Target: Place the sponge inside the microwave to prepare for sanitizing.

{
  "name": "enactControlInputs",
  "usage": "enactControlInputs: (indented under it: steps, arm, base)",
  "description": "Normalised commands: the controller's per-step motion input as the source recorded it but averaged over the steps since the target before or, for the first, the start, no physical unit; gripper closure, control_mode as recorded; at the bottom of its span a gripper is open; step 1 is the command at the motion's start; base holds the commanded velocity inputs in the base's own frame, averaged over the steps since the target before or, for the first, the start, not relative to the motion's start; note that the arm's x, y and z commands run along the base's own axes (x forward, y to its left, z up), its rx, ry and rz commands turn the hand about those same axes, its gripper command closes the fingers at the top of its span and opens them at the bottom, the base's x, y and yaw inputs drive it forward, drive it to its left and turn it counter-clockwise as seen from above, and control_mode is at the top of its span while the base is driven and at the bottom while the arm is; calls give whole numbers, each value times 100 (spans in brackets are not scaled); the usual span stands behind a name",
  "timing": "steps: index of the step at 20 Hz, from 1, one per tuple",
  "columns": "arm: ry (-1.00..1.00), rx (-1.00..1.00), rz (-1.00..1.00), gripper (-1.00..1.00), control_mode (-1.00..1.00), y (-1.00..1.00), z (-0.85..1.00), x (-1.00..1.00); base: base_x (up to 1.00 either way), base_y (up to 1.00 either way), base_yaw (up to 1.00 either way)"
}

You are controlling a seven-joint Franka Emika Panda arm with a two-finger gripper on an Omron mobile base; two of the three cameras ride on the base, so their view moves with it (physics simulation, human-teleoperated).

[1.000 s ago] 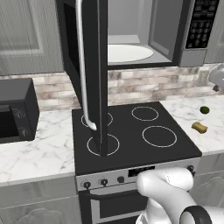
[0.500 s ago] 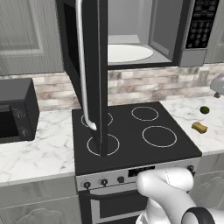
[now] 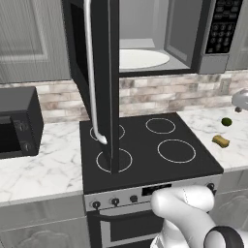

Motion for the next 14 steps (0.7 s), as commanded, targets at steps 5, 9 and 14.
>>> enactControlInputs:
  steps: [5,9,14]
  arm:
    - [0,-10,15,-100,-100,-25,-31,37]
    - [0,-10,13,-100,-100,-29,-30,38]
    - [2,-12,9,-100,-100,-34,-28,40]
  base:
    - [0,0,0]
    - [0,0,0]
    - [0,0,0]
